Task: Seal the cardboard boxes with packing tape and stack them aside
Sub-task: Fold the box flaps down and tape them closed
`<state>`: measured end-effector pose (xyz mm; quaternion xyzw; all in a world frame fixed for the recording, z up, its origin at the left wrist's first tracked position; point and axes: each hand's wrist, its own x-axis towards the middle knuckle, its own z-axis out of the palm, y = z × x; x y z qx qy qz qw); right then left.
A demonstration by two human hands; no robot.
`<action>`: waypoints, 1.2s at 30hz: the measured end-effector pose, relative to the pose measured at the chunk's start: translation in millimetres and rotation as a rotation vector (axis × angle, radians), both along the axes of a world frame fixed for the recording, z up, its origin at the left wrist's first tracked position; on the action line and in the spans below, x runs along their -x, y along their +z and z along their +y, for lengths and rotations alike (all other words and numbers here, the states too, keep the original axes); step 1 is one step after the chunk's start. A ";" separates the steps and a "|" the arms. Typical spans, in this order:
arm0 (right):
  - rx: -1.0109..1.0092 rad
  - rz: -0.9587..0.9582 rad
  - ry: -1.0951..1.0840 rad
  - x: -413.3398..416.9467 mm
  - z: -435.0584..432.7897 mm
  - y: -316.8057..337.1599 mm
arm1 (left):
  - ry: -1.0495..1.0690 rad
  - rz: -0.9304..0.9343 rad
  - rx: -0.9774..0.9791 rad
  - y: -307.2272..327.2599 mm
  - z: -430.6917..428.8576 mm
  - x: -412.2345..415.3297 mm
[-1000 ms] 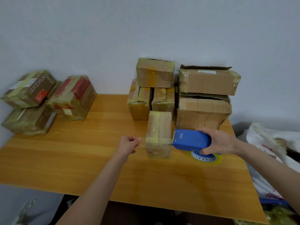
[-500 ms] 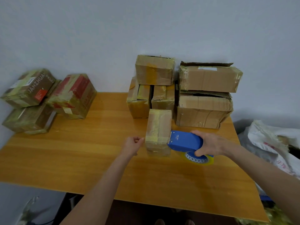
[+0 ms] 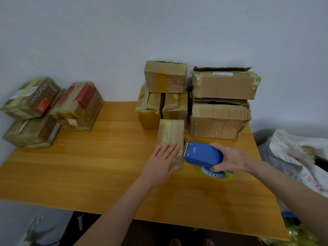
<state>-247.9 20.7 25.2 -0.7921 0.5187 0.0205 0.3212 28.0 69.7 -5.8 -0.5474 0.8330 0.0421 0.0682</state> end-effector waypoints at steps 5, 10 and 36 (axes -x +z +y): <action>-0.044 -0.050 -0.012 18.1 2.2 0.3 | -0.019 0.017 0.016 -2.0 -1.8 -1.1; -0.076 0.036 0.003 35.5 0.6 -0.6 | -0.016 0.034 0.040 -3.6 -2.1 -2.5; -0.353 -0.291 -0.469 -5.2 -9.6 -19.7 | 0.023 0.104 -0.008 -1.6 -2.9 -1.6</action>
